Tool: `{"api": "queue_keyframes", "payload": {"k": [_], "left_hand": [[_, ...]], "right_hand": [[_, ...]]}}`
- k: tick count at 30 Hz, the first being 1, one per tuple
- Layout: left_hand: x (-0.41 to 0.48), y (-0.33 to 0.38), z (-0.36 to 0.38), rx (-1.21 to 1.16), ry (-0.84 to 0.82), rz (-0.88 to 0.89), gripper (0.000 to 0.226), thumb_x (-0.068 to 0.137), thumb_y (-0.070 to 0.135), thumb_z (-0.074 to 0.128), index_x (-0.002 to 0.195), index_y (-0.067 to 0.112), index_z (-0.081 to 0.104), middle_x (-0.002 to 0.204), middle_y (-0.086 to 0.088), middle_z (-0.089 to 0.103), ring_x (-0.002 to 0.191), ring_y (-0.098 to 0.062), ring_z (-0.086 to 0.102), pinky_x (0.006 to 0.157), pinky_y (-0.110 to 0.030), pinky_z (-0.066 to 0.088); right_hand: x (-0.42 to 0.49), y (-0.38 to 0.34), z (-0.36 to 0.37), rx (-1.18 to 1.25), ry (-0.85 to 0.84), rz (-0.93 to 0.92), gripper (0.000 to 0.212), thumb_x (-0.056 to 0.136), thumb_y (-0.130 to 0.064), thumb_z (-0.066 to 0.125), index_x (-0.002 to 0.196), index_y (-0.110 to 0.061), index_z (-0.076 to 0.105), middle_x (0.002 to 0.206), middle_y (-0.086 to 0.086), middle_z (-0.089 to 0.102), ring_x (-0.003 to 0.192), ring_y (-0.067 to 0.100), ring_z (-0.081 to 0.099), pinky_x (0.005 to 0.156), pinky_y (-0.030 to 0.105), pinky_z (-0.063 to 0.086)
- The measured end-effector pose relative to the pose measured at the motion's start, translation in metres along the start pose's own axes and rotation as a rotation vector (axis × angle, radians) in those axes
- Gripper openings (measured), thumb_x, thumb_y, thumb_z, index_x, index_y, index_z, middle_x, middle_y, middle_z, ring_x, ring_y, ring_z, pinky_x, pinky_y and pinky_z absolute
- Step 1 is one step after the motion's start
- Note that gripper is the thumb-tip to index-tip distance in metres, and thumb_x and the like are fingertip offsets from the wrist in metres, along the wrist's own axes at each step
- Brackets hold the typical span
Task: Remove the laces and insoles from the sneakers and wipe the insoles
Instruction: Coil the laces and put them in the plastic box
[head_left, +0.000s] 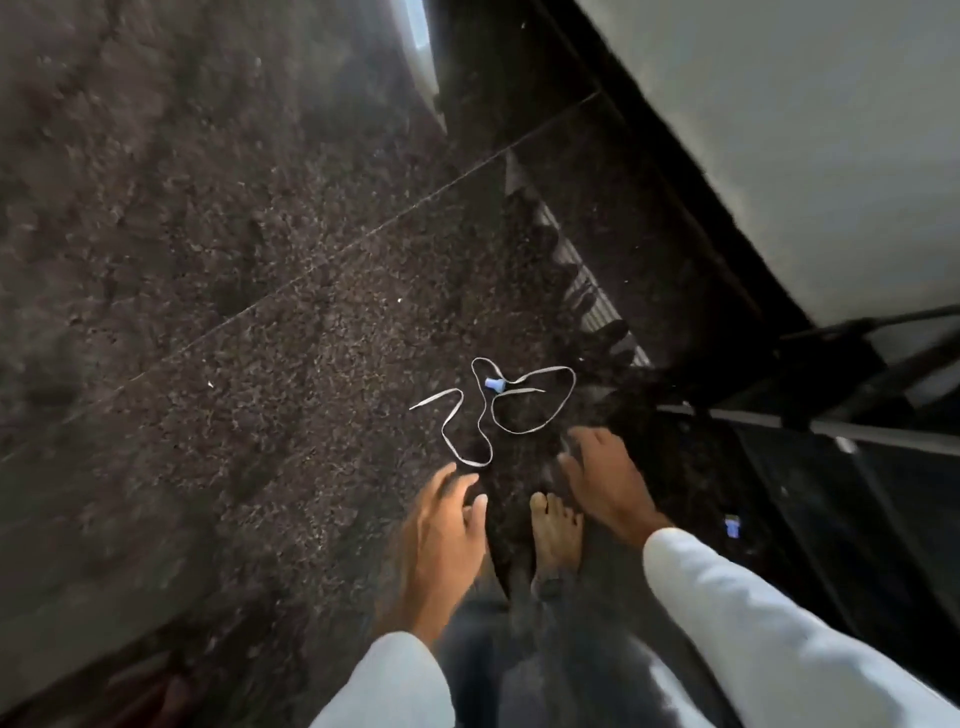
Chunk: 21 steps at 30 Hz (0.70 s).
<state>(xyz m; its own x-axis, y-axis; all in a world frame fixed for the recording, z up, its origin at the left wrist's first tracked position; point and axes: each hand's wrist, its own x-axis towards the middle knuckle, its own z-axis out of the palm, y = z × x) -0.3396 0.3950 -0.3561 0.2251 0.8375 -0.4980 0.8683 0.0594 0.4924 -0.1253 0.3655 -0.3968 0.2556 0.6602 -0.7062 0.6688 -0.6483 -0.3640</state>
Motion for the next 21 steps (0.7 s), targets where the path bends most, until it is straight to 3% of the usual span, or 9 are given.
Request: {"api": "queue_keyframes", "payload": {"k": [3, 5, 12, 14, 16, 17, 19, 21], "left_hand": [[0.053, -0.035, 0.039, 0.033, -0.054, 0.053, 0.032, 0.097, 0.027, 0.055, 0.124, 0.015, 0.067, 0.141, -0.006, 0.056, 0.131, -0.024, 0.052, 0.112, -0.037, 0.038], [0.087, -0.058, 0.059, 0.05, -0.039, 0.078, 0.036, 0.096, 0.03, 0.05, 0.124, 0.015, 0.067, 0.139, -0.007, 0.057, 0.129, -0.024, 0.054, 0.111, -0.039, 0.041], [0.156, -0.13, 0.102, 0.118, -0.115, 0.097, 0.033, 0.096, 0.02, 0.061, 0.127, 0.011, 0.065, 0.141, -0.01, 0.055, 0.131, -0.027, 0.052, 0.11, -0.042, 0.043], [0.164, -0.145, 0.104, 0.137, -0.123, 0.092, 0.032, 0.095, 0.019, 0.061, 0.127, 0.011, 0.065, 0.14, -0.01, 0.055, 0.129, -0.028, 0.053, 0.108, -0.044, 0.045], [0.166, -0.156, 0.105, 0.16, -0.137, 0.098, 0.032, 0.095, 0.019, 0.062, 0.125, 0.011, 0.065, 0.139, -0.011, 0.056, 0.128, -0.03, 0.054, 0.106, -0.047, 0.046], [0.166, -0.16, 0.104, 0.166, -0.143, 0.103, 0.032, 0.094, 0.019, 0.063, 0.125, 0.011, 0.065, 0.139, -0.011, 0.056, 0.127, -0.031, 0.055, 0.105, -0.048, 0.047], [0.165, -0.163, 0.1, 0.165, -0.151, 0.096, 0.031, 0.094, 0.019, 0.064, 0.124, 0.01, 0.066, 0.138, -0.012, 0.057, 0.126, -0.032, 0.056, 0.105, -0.048, 0.047], [0.16, -0.161, 0.093, 0.157, -0.141, 0.078, 0.031, 0.095, 0.019, 0.063, 0.125, 0.01, 0.065, 0.138, -0.013, 0.057, 0.128, -0.032, 0.054, 0.107, -0.047, 0.046]], "right_hand": [[0.093, 0.015, 0.038, -0.026, -0.012, -0.004, 0.046, 0.102, -0.021, 0.06, 0.145, -0.006, 0.052, 0.145, 0.019, 0.053, 0.138, 0.035, 0.046, 0.116, 0.041, 0.037], [0.143, 0.023, 0.058, -0.014, 0.011, -0.017, 0.042, 0.099, -0.015, 0.064, 0.138, 0.0, 0.056, 0.138, 0.025, 0.056, 0.132, 0.041, 0.051, 0.114, 0.043, 0.039], [0.242, 0.042, 0.112, -0.104, 0.111, -0.02, 0.036, 0.091, -0.01, 0.075, 0.123, -0.001, 0.063, 0.13, 0.022, 0.054, 0.124, 0.038, 0.051, 0.107, 0.045, 0.044], [0.253, 0.048, 0.121, -0.124, 0.158, -0.045, 0.023, 0.089, -0.006, 0.075, 0.109, -0.004, 0.064, 0.121, 0.02, 0.054, 0.115, 0.035, 0.052, 0.097, 0.041, 0.047], [0.258, 0.054, 0.124, -0.145, 0.178, -0.066, 0.012, 0.091, -0.001, 0.069, 0.095, -0.009, 0.062, 0.115, 0.016, 0.052, 0.101, 0.022, 0.056, 0.084, 0.025, 0.049], [0.258, 0.055, 0.124, -0.169, 0.178, -0.085, 0.012, 0.092, -0.001, 0.065, 0.093, -0.012, 0.061, 0.114, 0.015, 0.051, 0.097, 0.019, 0.057, 0.081, 0.02, 0.047], [0.257, 0.056, 0.124, -0.183, 0.184, -0.121, 0.014, 0.092, 0.001, 0.062, 0.094, -0.013, 0.064, 0.111, 0.014, 0.052, 0.095, 0.024, 0.057, 0.081, 0.026, 0.048], [0.248, 0.051, 0.116, -0.119, 0.213, -0.165, 0.015, 0.089, 0.007, 0.065, 0.09, -0.007, 0.066, 0.102, 0.012, 0.054, 0.085, 0.02, 0.059, 0.07, 0.016, 0.039]]}}
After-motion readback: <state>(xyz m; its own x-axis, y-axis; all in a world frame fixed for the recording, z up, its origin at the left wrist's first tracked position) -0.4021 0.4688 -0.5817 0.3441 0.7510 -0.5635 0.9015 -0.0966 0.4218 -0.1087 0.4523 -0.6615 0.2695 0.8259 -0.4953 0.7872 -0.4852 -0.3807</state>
